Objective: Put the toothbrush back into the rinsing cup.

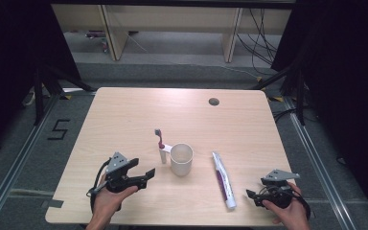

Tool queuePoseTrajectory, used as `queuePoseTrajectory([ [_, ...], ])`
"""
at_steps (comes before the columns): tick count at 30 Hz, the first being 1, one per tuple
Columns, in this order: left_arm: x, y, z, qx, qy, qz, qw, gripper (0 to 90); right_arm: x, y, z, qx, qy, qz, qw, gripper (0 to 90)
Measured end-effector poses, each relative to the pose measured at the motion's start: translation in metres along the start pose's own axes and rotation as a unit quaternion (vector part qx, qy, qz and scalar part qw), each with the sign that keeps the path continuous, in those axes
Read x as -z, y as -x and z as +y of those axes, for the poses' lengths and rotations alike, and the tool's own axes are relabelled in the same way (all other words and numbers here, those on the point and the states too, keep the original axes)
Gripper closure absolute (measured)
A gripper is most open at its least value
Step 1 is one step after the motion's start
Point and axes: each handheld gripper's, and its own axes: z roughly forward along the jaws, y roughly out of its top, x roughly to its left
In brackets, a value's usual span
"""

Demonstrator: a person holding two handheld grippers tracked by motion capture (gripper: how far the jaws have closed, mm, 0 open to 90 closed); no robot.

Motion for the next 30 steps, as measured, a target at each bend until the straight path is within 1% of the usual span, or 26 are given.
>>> queuePoseTrajectory([
  [1, 0.001, 0.001, -0.002, 0.003, -0.004, 0.000, 1.0000, 21.4, -0.002, 0.000, -0.001, 0.001, 0.005, 0.004, 1.0000, 24.4],
  [2, 0.003, 0.001, -0.004, 0.005, -0.007, -0.001, 1.0000, 20.0, -0.002, 0.000, -0.001, -0.004, 0.005, 0.008, 0.9999, 24.4],
  [3, 0.004, 0.001, -0.006, 0.006, -0.007, -0.002, 1.0000, 19.7, -0.001, -0.001, -0.001, -0.015, -0.002, 0.008, 0.9999, 24.3],
  [5, 0.007, 0.002, -0.011, 0.007, -0.013, -0.004, 0.9999, 18.8, -0.001, -0.001, -0.001, -0.016, 0.000, 0.009, 0.9998, 24.4],
  [6, 0.007, 0.002, -0.012, 0.006, -0.015, -0.002, 0.9999, 17.7, -0.001, 0.000, -0.001, -0.012, -0.002, 0.008, 0.9999, 24.4],
  [7, 0.008, 0.003, -0.014, 0.006, -0.016, 0.000, 0.9998, 17.3, -0.003, 0.004, -0.001, 0.003, -0.004, 0.025, 0.9997, 24.4],
  [8, 0.009, 0.004, -0.015, 0.003, -0.021, 0.002, 0.9998, 17.3, -0.002, 0.003, -0.001, -0.012, -0.006, 0.026, 0.9996, 24.4],
  [10, 0.009, 0.006, -0.019, -0.005, -0.028, 0.005, 0.9996, 17.1, -0.002, 0.004, -0.001, 0.000, -0.005, 0.023, 0.9997, 24.4],
  [11, 0.009, 0.008, -0.022, -0.009, -0.031, 0.006, 0.9995, 17.1, -0.001, 0.004, -0.001, -0.004, -0.008, 0.029, 0.9995, 24.4],
  [12, 0.009, 0.009, -0.024, -0.010, -0.034, 0.005, 0.9994, 17.1, 0.000, -0.001, -0.001, -0.032, -0.012, 0.021, 0.9992, 24.3],
  [13, 0.009, 0.011, -0.026, -0.013, -0.038, 0.002, 0.9992, 17.0, 0.000, 0.001, -0.001, -0.017, -0.008, 0.020, 0.9996, 24.4],
  [15, 0.010, 0.014, -0.029, -0.020, -0.045, 0.003, 0.9988, 17.0, 0.000, 0.001, -0.001, -0.016, -0.008, 0.021, 0.9996, 24.3],
  [16, 0.010, 0.016, -0.030, -0.022, -0.045, 0.001, 0.9987, 17.0, 0.001, 0.001, -0.001, -0.023, -0.013, 0.019, 0.9995, 24.4],
  [17, 0.011, 0.017, -0.031, -0.022, -0.047, 0.003, 0.9987, 17.0, 0.001, 0.000, -0.002, -0.023, -0.007, 0.012, 0.9996, 24.3],
  [19, 0.012, 0.019, -0.033, -0.021, -0.045, 0.000, 0.9987, 17.0, 0.000, 0.000, -0.002, -0.025, -0.006, 0.013, 0.9996, 24.3],
  [20, 0.014, 0.019, -0.034, -0.025, -0.048, 0.000, 0.9986, 17.0, 0.001, 0.000, -0.002, -0.020, -0.004, 0.009, 0.9998, 24.3],
  [21, 0.014, 0.020, -0.035, -0.025, -0.049, -0.001, 0.9985, 16.9, 0.001, 0.000, -0.002, -0.023, -0.005, 0.007, 0.9997, 24.3],
  [22, 0.015, 0.020, -0.037, -0.027, -0.051, 0.000, 0.9983, 16.9, 0.000, 0.001, -0.003, -0.010, 0.001, 0.007, 0.9999, 24.3],
  [25, 0.017, 0.021, -0.040, -0.027, -0.055, -0.001, 0.9982, 17.0, 0.003, 0.001, -0.003, -0.025, -0.003, 0.008, 0.9997, 24.3],
  [26, 0.017, 0.021, -0.041, -0.026, -0.053, -0.002, 0.9983, 17.0, 0.002, 0.002, -0.003, -0.017, -0.001, 0.007, 0.9998, 24.3],
  [27, 0.018, 0.021, -0.042, -0.028, -0.054, -0.003, 0.9981, 17.0, 0.001, 0.002, -0.004, -0.018, 0.000, 0.008, 0.9998, 24.3],
  [28, 0.019, 0.021, -0.043, -0.033, -0.057, -0.002, 0.9978, 17.0, 0.002, 0.002, -0.004, -0.017, 0.001, 0.005, 0.9998, 24.3],
  [29, 0.019, 0.021, -0.045, -0.033, -0.057, 0.000, 0.9978, 16.9, 0.001, 0.003, -0.004, -0.017, 0.001, 0.005, 0.9998, 24.3],
  [30, 0.020, 0.021, -0.046, -0.037, -0.059, 0.001, 0.9976, 17.0, 0.002, 0.003, -0.004, -0.016, -0.002, 0.002, 0.9999, 24.3],
])
